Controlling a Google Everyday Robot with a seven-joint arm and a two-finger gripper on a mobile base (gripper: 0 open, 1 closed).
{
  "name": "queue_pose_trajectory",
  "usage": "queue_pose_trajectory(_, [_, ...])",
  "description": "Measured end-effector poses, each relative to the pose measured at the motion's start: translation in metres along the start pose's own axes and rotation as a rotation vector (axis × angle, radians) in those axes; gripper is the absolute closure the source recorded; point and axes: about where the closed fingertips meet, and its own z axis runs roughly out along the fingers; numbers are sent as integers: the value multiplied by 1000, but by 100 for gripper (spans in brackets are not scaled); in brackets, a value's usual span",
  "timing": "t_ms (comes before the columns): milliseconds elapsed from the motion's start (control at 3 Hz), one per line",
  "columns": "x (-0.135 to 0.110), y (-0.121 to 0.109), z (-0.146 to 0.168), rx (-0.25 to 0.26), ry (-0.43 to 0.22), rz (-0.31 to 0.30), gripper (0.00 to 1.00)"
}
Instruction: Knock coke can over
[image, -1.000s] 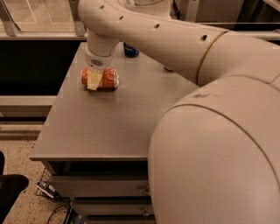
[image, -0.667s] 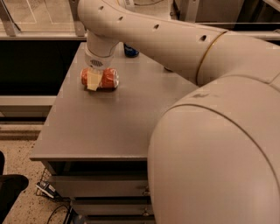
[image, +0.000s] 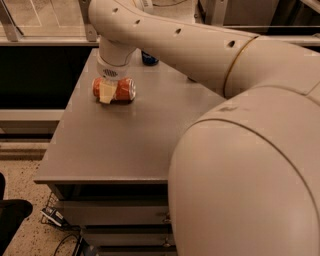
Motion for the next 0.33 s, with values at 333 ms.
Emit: queue_pose_trajectory(333, [0, 1, 1, -2, 1, -1, 0])
